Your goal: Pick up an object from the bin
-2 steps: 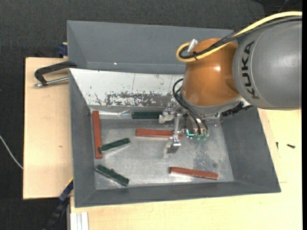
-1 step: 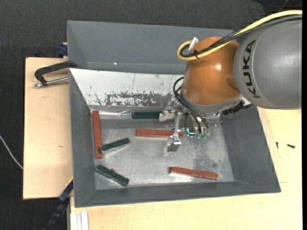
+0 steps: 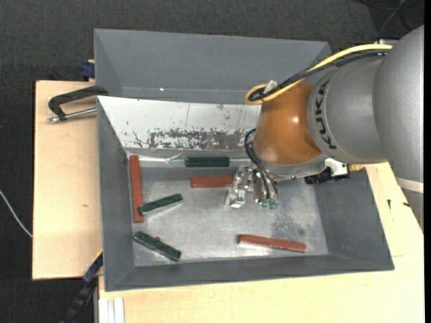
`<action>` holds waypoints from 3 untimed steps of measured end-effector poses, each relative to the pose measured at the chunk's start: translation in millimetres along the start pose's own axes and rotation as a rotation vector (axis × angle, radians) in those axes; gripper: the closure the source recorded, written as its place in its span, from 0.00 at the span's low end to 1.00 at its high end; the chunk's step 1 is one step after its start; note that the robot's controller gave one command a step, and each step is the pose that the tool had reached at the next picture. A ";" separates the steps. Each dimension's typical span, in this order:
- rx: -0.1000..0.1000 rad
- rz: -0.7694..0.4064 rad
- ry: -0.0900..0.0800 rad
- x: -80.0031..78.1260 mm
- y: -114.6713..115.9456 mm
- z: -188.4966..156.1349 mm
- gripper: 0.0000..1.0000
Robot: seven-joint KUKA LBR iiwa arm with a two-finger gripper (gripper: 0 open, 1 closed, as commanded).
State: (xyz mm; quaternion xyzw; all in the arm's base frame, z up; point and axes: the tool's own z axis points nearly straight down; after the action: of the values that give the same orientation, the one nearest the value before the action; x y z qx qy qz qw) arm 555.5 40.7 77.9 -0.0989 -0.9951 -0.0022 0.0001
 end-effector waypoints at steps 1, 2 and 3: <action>-0.001 0.003 -0.018 -2.9 -1.6 2.3 0.00; -0.001 0.004 -0.018 -2.8 -1.5 2.2 0.00; 0.005 0.047 -0.002 28.7 37.4 -18.4 0.00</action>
Offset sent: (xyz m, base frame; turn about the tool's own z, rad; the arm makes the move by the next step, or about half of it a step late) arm 0.0000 0.0000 0.0000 0.0000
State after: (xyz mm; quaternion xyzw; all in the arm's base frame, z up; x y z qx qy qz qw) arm 534.7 83.0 96.4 -0.1221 -0.9925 0.0002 -0.0005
